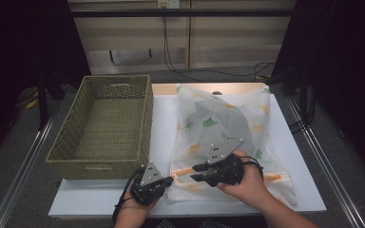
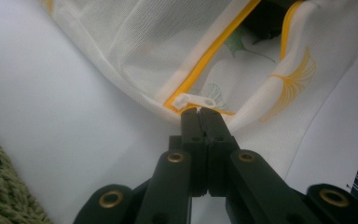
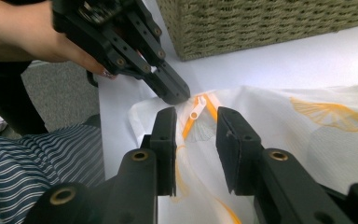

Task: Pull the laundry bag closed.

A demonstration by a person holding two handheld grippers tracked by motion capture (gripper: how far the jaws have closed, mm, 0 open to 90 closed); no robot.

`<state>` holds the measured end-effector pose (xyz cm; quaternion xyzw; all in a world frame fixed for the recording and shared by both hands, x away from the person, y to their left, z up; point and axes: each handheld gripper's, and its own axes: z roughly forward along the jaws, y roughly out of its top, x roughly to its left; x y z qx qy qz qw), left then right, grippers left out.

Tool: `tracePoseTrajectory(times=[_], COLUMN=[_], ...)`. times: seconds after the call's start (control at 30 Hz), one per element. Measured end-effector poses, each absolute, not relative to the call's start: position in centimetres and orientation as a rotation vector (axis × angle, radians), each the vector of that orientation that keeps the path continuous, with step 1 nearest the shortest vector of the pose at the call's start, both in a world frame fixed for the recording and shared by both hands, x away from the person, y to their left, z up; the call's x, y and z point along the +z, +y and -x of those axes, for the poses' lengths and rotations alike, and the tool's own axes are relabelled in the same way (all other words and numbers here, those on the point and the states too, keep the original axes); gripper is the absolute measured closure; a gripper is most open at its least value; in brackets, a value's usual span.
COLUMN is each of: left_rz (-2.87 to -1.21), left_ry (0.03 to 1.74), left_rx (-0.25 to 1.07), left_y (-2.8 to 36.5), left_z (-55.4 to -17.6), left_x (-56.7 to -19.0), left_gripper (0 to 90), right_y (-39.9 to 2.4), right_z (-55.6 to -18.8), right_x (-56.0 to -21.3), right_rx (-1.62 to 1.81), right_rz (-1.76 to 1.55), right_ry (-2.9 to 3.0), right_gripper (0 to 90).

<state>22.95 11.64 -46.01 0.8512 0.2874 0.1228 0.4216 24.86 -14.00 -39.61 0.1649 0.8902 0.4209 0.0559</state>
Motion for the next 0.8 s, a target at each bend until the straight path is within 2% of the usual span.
tracePoseTrajectory(times=[0.8], left_rz=[-2.062], left_ry=[0.673], left_rx=[0.351], left_y=[11.8], left_z=[-22.2], left_x=[-45.1], left_gripper=[90.0], right_y=[-10.6], right_z=[-26.5], right_x=[-42.7], right_rx=[1.203], right_rz=[-0.526], right_ry=[2.817], right_gripper=[72.5])
